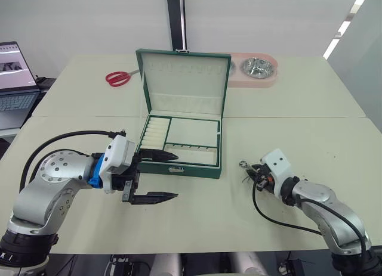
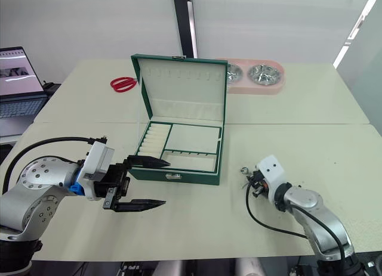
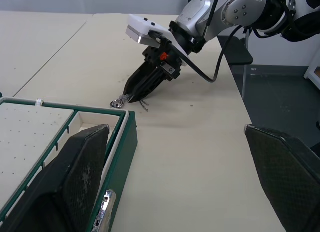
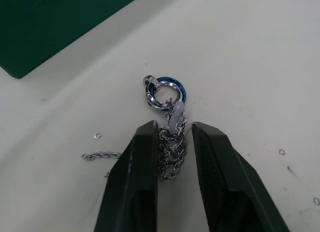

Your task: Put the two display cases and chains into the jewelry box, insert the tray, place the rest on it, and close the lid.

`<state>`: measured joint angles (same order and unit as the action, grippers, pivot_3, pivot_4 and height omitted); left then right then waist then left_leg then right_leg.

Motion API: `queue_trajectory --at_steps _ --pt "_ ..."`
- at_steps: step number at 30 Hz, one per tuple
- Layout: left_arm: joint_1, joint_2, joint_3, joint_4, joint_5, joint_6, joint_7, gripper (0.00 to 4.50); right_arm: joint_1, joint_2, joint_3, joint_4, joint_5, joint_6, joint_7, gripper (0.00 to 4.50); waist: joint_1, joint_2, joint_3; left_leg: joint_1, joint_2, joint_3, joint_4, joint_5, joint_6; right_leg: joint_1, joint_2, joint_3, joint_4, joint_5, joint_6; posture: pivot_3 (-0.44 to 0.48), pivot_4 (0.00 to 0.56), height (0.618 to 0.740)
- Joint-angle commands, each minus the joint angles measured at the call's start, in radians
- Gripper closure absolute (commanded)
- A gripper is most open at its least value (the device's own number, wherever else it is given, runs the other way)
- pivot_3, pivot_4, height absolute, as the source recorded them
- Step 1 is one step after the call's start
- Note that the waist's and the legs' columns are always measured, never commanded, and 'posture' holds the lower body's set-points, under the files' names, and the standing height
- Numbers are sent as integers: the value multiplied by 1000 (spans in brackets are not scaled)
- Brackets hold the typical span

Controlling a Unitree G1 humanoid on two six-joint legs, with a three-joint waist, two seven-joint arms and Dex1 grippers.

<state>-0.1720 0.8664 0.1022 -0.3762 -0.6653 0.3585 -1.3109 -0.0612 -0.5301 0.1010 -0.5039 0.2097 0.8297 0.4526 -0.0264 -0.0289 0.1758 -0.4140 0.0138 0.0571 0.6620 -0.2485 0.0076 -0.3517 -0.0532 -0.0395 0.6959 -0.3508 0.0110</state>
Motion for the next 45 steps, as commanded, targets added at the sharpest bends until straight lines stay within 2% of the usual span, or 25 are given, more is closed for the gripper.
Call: queue_trajectory --at_steps 1,9,14,22,26,32,39,45 --pt "-17 -13 13 -5 -1 -18 13 0 8 -7 1 -14 -6 -47 12 4464 0 0 0 0 0 0 0 0 0 0 0 0 0 0 0 0 150 740" --pt "-43 -17 18 22 8 -14 26 0 -4 -34 -54 -28 11 -106 41 4486 0 0 0 0 0 0 0 0 0 0 0 0 0 0 0 0 150 740" --pt "-27 -1 61 34 4 -6 52 0 -16 -79 -105 -95 55 -116 100 4486 0 0 0 0 0 0 0 0 0 0 0 0 0 0 0 0 150 740" --pt "7 16 118 18 -6 14 79 0 -219 -193 -201 -179 291 31 255 4486 -1 0 0 0 0 -1 0 -2 3 0 0 0 0 0 0 0 150 740" --pt "23 27 149 10 -16 26 84 0 -383 -242 -166 -152 382 77 332 4486 -2 0 1 -1 0 -1 0 -2 4 0 0 0 -1 0 0 0 150 740" --pt "68 45 230 22 -24 20 67 0 -624 -204 -27 -46 405 74 405 4486 -5 1 1 -1 0 -1 0 -2 4 -1 0 0 0 0 0 0 150 740" --pt "101 68 256 71 20 -29 36 0 -746 -119 150 76 303 -4 433 4486 -3 1 1 -1 0 -1 1 -2 4 -1 -1 0 0 0 0 0 150 740" --pt "97 71 245 107 44 -65 20 0 -778 -59 292 192 173 -98 463 4486 -2 1 1 -2 0 -1 0 -2 4 -2 -1 -1 0 0 0 0 150 740"
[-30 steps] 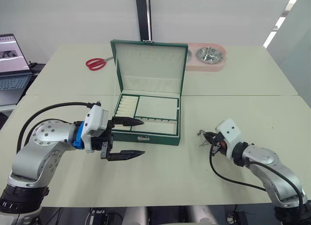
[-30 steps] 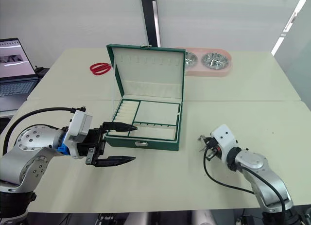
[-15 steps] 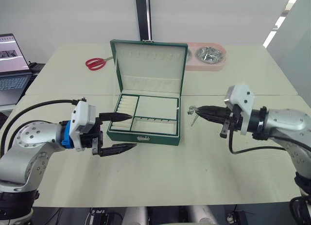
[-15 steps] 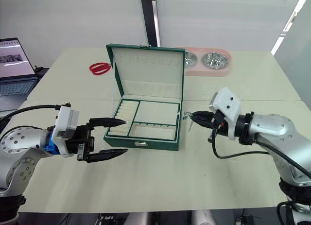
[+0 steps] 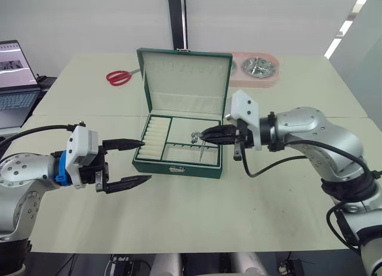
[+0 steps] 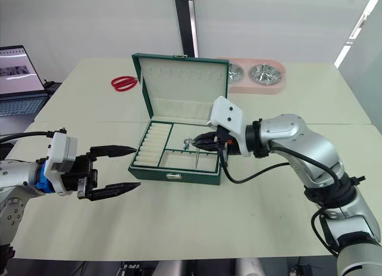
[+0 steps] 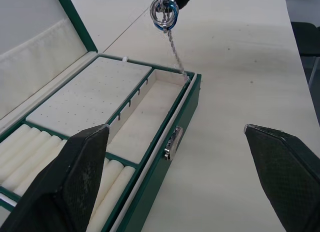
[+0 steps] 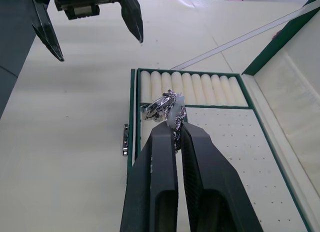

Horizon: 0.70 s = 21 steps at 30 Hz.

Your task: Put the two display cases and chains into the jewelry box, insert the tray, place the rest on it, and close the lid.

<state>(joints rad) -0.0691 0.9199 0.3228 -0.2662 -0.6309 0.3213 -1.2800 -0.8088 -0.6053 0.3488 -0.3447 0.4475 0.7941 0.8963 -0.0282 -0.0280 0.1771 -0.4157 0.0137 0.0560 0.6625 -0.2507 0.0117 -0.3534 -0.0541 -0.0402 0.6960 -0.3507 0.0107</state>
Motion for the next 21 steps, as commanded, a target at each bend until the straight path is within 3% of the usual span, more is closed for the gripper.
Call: queue_trajectory --at_steps 1,16,21 --pt "-8 17 21 0 11 -31 -11 0 -31 24 64 53 -86 -80 25 4486 -1 0 0 0 0 0 0 0 0 0 0 0 0 0 0 0 150 740" --pt "-18 -4 -12 -5 17 -43 -1 0 -32 98 123 170 -194 -72 75 4486 -1 0 0 0 0 0 0 0 0 0 0 0 0 0 0 0 150 740" --pt "-15 -9 -13 -8 12 -43 4 0 -41 108 106 163 -198 -53 76 3127 -1 0 0 0 0 0 0 0 0 0 0 0 0 0 0 0 150 740"
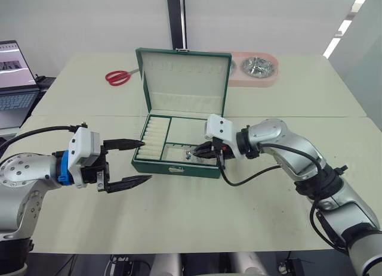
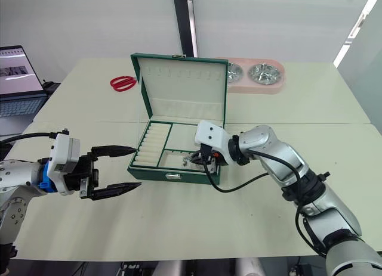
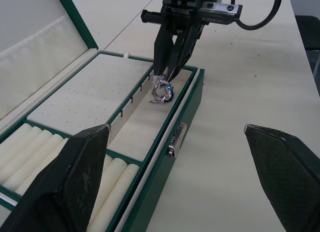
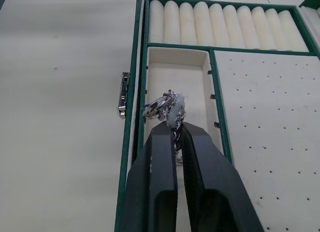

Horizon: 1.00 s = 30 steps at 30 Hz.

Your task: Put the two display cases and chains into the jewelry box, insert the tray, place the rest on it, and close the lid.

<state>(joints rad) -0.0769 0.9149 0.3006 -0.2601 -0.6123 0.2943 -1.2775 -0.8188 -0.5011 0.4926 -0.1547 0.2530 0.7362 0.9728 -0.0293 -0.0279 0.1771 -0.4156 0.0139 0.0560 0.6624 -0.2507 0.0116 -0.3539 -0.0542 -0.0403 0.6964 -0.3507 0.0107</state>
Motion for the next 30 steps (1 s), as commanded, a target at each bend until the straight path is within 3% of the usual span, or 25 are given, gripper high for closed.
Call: queue_trajectory --at_steps 1,7,10,15,16,18,21,28,30 --pt "-7 -6 10 -14 -9 -16 2 0 -32 5 -44 -30 -1 7 -2 2898 0 0 0 0 0 0 0 0 0 0 0 0 0 0 0 0 150 740" --pt "-10 -17 43 -29 -51 18 30 0 2 -28 -127 -91 7 -33 -21 1294 0 0 0 0 0 0 0 0 0 0 0 0 0 0 0 0 150 740" --pt "-23 -17 56 -17 -39 34 83 0 58 -71 -181 -133 2 -86 -25 1294 2 0 0 0 0 -1 0 0 0 0 0 -1 0 0 0 0 150 740" --pt "-68 30 -3 60 121 141 283 0 175 -113 -324 -144 -22 -113 -139 1294 2 0 0 0 0 -1 0 0 0 1 0 -1 0 0 0 0 150 740" --pt "-84 17 3 79 106 162 297 0 192 -120 -337 -146 -24 -115 -147 1294 2 0 0 0 0 -1 0 0 0 1 0 -1 0 0 0 0 150 740" --pt "-127 -19 20 137 112 155 350 0 233 -135 -363 -147 -32 -123 -172 1684 3 0 0 0 0 0 0 0 0 0 0 0 0 0 0 0 150 740" --pt "-178 -55 31 248 153 97 403 654 300 -146 -391 -136 -48 -123 -206 2415 1 0 0 0 0 0 -1 0 0 0 0 -1 0 0 0 0 150 740" --pt "-246 -77 -86 435 306 62 471 2913 333 -112 -336 -15 -127 -183 -263 4201 0 -1 0 0 0 1 0 1 -1 0 0 -1 0 0 0 0 150 740" --pt "-261 -96 -108 456 318 65 473 3559 327 -98 -317 14 -142 -191 -262 4500 1 -1 0 0 0 1 0 1 -2 0 0 -1 0 0 0 0 150 740"
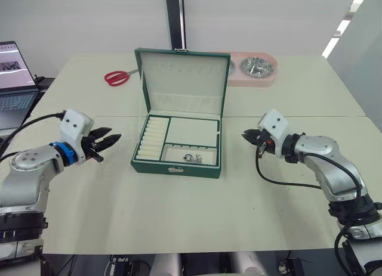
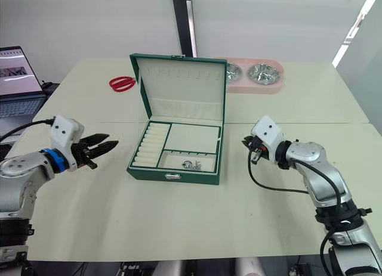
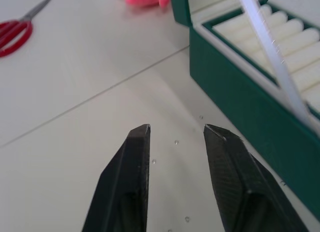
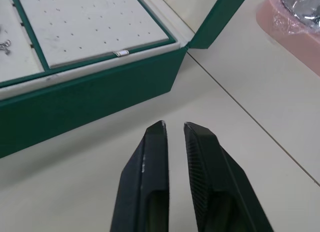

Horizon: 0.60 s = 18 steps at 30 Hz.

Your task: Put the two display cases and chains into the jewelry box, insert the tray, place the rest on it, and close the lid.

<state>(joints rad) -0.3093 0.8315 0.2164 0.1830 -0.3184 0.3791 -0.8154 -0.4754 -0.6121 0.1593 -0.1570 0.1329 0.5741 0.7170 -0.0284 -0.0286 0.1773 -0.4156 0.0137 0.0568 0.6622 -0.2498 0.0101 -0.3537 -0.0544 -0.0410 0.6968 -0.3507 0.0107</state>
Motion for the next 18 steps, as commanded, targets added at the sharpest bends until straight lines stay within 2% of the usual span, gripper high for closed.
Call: queue_trajectory --at_steps 1,3,8,13,18 --pt "-37 -28 -32 15 23 -12 10 3875 -22 23 31 32 -30 -36 -4 4500 0 0 0 0 0 0 0 1 -2 0 0 0 0 0 0 0 150 740" --pt "-47 -52 -47 9 16 7 1 4466 -33 42 58 61 -44 -43 3 4500 0 0 0 -1 0 0 0 1 -2 0 0 0 0 0 0 0 150 740" --pt "-54 -83 -84 -28 -3 50 -43 4466 -73 98 126 120 -82 -76 12 4500 -3 0 0 0 0 0 0 2 -3 -1 0 0 0 0 0 0 150 740" --pt "-28 -79 -105 -85 -26 93 -99 4466 -86 136 159 94 -80 -89 44 4500 -1 0 0 -1 0 0 0 2 -3 -1 0 0 0 0 0 0 150 740" --pt "11 -82 -99 -169 -52 136 -125 4466 -72 126 151 39 -61 -72 80 4500 0 0 0 0 0 0 0 2 -3 0 0 0 0 0 0 0 150 740"
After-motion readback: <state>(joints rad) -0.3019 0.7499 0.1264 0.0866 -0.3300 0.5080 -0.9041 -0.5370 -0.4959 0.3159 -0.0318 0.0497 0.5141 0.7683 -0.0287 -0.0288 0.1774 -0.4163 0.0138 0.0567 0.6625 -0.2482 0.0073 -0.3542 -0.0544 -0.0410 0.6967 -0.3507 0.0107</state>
